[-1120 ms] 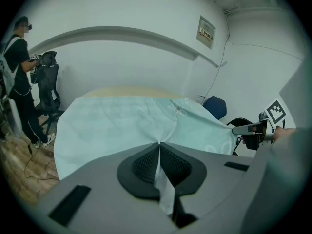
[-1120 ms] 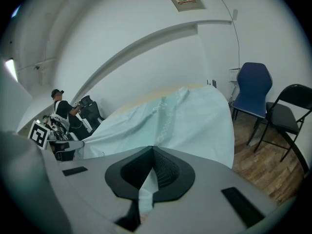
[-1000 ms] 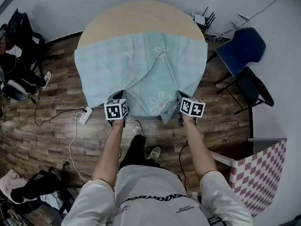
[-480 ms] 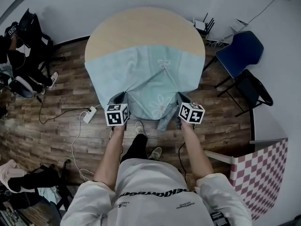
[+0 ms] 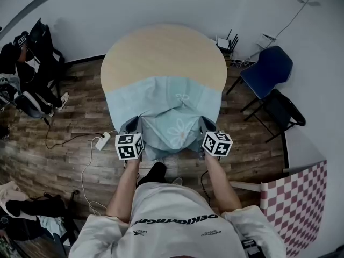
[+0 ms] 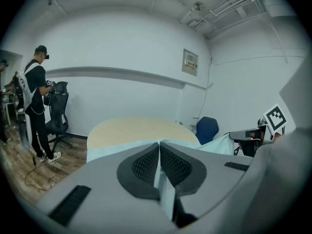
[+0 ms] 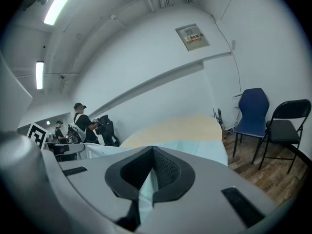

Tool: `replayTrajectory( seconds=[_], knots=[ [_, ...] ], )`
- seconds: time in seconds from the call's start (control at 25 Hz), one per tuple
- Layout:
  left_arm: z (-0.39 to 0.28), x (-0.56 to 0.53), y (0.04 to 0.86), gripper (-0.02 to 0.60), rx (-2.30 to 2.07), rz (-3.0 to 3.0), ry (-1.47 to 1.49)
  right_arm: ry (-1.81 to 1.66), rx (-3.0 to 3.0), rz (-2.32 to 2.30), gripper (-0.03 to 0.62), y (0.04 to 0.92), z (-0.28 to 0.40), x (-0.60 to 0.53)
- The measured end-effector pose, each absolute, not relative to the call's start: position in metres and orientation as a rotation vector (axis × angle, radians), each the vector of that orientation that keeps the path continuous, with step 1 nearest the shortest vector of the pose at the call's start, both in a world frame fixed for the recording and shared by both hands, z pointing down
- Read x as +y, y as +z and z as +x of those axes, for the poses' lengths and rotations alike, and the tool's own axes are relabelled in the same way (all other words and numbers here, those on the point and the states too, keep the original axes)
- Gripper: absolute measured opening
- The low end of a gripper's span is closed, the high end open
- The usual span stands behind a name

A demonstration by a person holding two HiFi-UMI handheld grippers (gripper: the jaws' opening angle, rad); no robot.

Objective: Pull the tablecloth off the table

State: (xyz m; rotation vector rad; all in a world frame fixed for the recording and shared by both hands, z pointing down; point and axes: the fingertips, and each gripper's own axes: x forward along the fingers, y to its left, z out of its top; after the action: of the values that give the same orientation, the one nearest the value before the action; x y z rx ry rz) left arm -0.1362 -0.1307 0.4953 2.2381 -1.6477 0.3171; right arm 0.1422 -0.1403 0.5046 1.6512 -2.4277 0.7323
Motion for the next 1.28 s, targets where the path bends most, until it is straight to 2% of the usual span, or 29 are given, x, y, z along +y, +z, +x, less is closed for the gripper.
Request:
replayTrajectory(
  seconds=[0.76, 1.28],
  knots=[
    [-0.118, -0.047, 0.395, 0.017, -1.741, 2.356, 0.105, 0.616, -2.582, 1.767, 0.034, 0.418, 0.157, -0.060],
    [-0.124, 0.005, 0.346, 0.017, -1.851, 2.428, 0.026, 0.378, -2.648, 1.829, 0.034, 0.369, 0.152, -0.011]
  ],
)
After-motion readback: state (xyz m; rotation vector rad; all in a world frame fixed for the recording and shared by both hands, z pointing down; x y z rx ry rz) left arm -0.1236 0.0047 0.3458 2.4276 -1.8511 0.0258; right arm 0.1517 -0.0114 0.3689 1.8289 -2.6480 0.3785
